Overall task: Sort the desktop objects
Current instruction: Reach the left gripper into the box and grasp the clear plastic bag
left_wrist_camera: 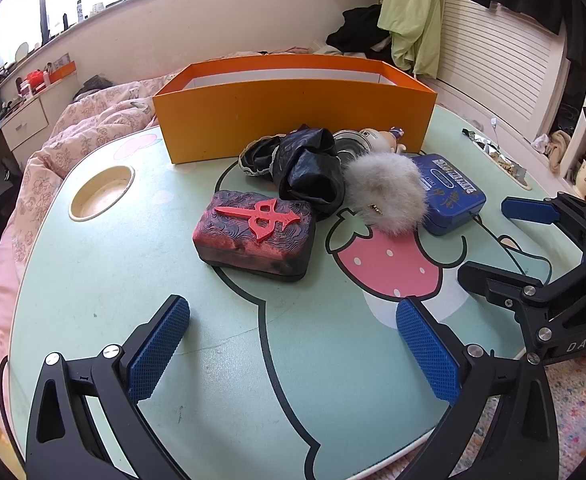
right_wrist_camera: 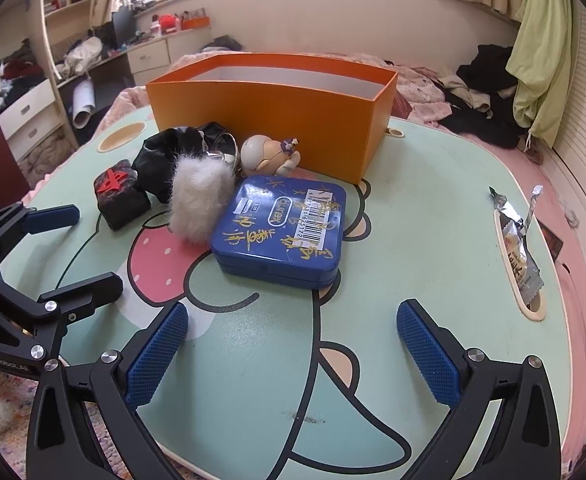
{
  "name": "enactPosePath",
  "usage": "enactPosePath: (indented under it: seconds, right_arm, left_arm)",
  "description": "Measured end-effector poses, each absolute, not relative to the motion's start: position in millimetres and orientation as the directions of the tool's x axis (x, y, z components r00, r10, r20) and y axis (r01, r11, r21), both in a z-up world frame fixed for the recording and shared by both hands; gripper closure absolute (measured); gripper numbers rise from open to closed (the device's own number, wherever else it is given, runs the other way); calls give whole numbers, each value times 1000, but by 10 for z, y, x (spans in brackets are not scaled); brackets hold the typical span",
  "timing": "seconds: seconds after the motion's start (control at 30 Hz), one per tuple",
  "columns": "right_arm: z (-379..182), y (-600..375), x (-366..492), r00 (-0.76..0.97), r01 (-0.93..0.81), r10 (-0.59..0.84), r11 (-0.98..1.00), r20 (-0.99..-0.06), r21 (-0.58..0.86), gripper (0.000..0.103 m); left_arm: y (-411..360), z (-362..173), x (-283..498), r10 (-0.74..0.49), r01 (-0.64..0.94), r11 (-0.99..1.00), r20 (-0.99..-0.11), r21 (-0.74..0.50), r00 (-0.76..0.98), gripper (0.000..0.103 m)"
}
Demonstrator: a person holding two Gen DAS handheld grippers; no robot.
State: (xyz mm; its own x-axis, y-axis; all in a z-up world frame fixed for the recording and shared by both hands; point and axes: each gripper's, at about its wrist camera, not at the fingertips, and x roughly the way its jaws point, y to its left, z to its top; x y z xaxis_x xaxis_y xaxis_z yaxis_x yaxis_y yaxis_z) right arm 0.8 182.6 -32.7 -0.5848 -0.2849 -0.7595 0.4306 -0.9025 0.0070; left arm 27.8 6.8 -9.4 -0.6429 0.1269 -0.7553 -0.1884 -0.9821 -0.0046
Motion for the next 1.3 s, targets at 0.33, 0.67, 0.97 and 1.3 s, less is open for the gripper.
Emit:
enactPosePath:
  seconds: [0.33,0.67,0.97,1.3]
  right_arm:
    - [-319,1804,45,-585,432,-284,-902,-760,4,0]
    - [-316,1823,49,-584,448,-298,-894,-755,6,0]
    - [-322,1851,44,-585,456,-310,-890,-749,13,0]
    - [-326,1857,33,-586,462,-317,-887,-745,14,0]
  left_arm:
    - [67,-94,271,127,-188,-982,-757,-5,-641,0]
    - [49,-106,258,129,-194,-981,-762,-5,-635,0]
    - [44,488,62,-14,-168,-969,-722,180,-692,0]
    - [-163,940,-1548,91,-120,-992,-914,-46,-396,74]
